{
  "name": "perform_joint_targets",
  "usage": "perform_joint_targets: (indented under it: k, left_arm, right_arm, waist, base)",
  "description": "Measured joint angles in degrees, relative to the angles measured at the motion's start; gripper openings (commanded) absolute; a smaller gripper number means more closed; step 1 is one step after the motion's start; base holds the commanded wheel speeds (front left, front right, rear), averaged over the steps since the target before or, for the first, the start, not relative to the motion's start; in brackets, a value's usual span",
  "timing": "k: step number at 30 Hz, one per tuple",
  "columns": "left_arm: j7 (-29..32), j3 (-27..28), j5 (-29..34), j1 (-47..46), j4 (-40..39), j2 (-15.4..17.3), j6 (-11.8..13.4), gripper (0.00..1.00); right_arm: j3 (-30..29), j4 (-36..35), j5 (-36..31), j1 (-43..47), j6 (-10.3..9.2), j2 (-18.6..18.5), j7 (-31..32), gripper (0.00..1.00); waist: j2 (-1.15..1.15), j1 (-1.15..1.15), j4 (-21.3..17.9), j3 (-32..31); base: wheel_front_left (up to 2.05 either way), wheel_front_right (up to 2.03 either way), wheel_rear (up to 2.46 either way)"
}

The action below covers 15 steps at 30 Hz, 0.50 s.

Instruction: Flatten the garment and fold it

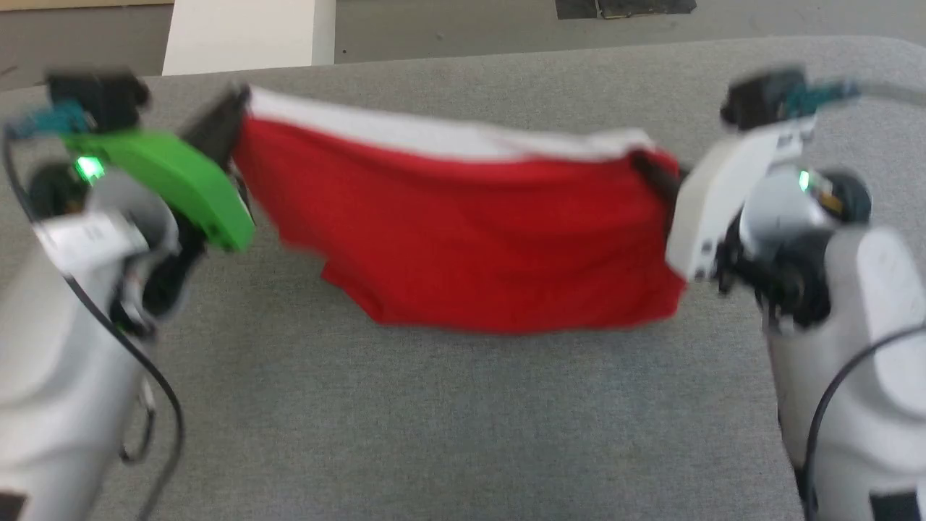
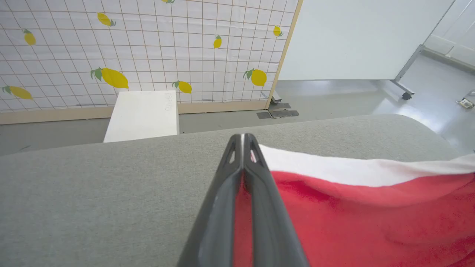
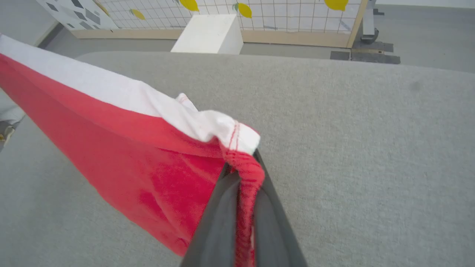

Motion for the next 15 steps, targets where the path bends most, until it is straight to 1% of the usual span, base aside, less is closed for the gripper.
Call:
perform_joint_targets:
  k: [2, 4, 5, 7, 10, 12, 15]
  left_arm:
    - [1.1, 0.7, 0.1, -6.0, 3.5, 0.4, -0.7, 0.00]
    - [1.6, 1.0, 1.4, -11.6, 7.4, 1.5, -1.1, 0.00]
    - [1.6, 1.6, 1.7, -14.7, 9.4, 1.6, -1.1, 0.00]
    - [0.9, 1.7, 3.9, -20.3, 12.3, 2.4, -1.2, 0.00]
    - [-2.4, 2.4, 6.2, -28.0, 15.3, 2.4, -1.2, 0.00]
    - [-5.5, 3.2, 7.0, -32.4, 16.4, 1.7, -1.1, 0.00]
    - [-9.0, 4.0, 7.5, -36.4, 17.7, 0.8, -1.2, 0.00]
  right_arm:
    - [-0.1, 2.9, 2.3, -6.5, 0.00, 0.0, 1.4, 0.00]
    - [0.8, 6.0, -0.1, -13.0, 0.00, -0.1, 1.9, 0.00]
    - [1.0, 7.7, -0.3, -16.7, 0.00, 0.0, 1.7, 0.00]
    - [0.5, 11.3, 2.2, -23.6, 0.00, 0.2, -0.6, 0.00]
    - [-0.6, 16.8, 4.2, -33.3, 0.00, 0.1, -7.7, 0.00]
    - [-1.0, 20.7, 4.5, -39.3, 0.00, 0.1, -13.6, 0.00]
    - [-1.1, 25.8, 5.2, -45.5, 0.00, 0.1, -19.6, 0.00]
  waist:
    - [0.00, 0.00, -0.1, 0.0]
    - [0.00, 0.00, -0.3, 0.3]
    - [0.00, 0.00, -0.4, 0.6]
    - [0.00, 0.00, -0.7, 1.4]
    - [0.00, 0.01, -1.2, 2.7]
    - [0.00, 0.00, -1.4, 3.5]
    - [0.00, 0.00, -1.2, 4.3]
  base:
    - [0.00, 0.00, 0.00]
    - [0.00, 0.00, 0.00]
    - [0.00, 0.00, 0.00]
    - [0.00, 0.00, 0.00]
    - [0.00, 0.00, 0.00]
    - [0.00, 0.00, 0.00]
    - [0.00, 0.00, 0.00]
